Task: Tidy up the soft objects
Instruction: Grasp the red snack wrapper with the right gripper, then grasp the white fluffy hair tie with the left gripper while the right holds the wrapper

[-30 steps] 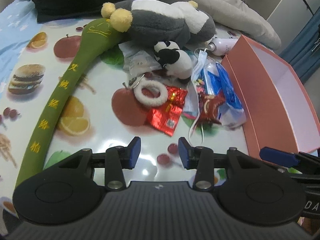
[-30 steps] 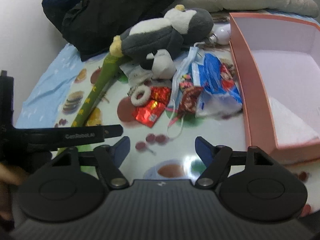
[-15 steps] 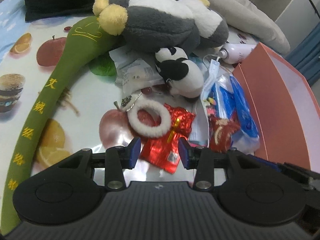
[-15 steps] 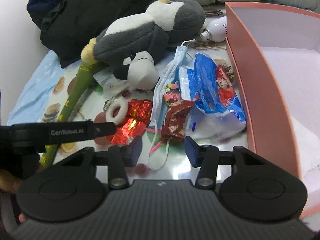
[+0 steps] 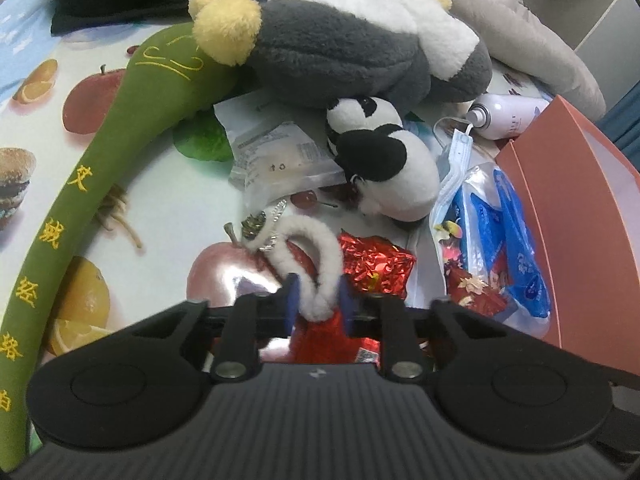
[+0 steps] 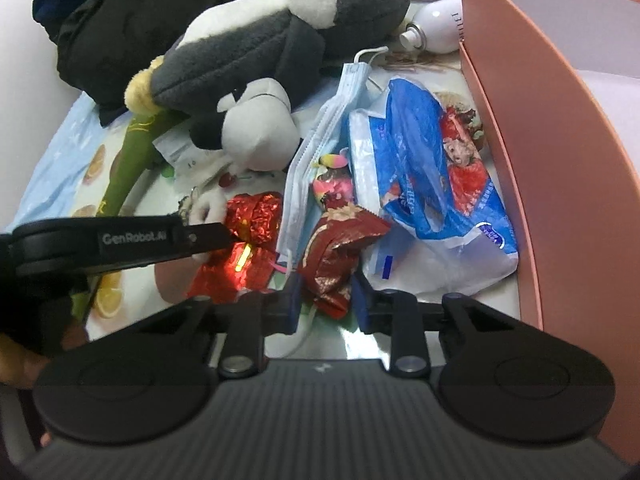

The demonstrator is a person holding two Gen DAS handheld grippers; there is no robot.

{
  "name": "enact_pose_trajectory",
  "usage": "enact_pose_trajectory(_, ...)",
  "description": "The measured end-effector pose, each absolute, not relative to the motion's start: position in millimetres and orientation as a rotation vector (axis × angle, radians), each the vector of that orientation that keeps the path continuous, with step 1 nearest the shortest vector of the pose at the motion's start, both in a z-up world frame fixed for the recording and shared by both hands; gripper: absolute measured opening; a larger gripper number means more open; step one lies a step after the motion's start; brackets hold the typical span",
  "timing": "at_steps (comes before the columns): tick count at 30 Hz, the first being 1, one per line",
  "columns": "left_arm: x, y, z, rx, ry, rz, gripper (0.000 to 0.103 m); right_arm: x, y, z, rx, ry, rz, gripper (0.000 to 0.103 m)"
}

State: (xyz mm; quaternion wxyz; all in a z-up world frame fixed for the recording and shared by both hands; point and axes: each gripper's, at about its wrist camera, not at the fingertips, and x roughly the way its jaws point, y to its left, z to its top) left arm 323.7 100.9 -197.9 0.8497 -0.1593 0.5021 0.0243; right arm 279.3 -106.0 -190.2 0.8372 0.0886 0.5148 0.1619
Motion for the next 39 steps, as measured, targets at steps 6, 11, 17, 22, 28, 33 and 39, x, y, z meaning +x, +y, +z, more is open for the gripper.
enact_pose_trajectory(6, 311.0, 106.4, -183.8, -0.361, 1.017, 0.048, 0.010, 268.5, -108.4, -179.9, 0.171, 1.073, 0.359, 0.027)
enact_pose_trajectory(11, 292.4, 108.2, -166.9, -0.370, 0.975, 0.040, 0.010, 254.6, -112.0, -169.9, 0.150, 1.054, 0.367, 0.026)
enact_pose_trajectory(17, 262.3, 105.5, -162.3, -0.369, 0.979, 0.029, 0.010, 233.6, -121.0, -161.7, 0.134, 1.042, 0.371, 0.026)
enact_pose_trajectory(22, 233.4, 102.6, -167.4, -0.376, 1.002, 0.022, 0.010, 215.9, -125.7, -161.9, 0.135, 1.064, 0.389, 0.022)
enact_pose_trajectory(28, 204.2, 98.7, -175.3, -0.380, 1.031, 0.012, 0.010, 195.8, -129.8, -165.0, 0.131, 1.087, 0.403, 0.020)
enact_pose_trajectory(33, 189.3, 94.2, -184.7, -0.365, 1.057, 0.002, 0.010, 188.0, -136.4, -166.8, 0.163, 1.079, 0.385, 0.020)
enact_pose_trajectory(39, 183.4, 98.9, -195.2, -0.393, 1.080, 0.003, 0.022, 192.6, -134.6, -164.9, 0.213, 1.070, 0.348, 0.053)
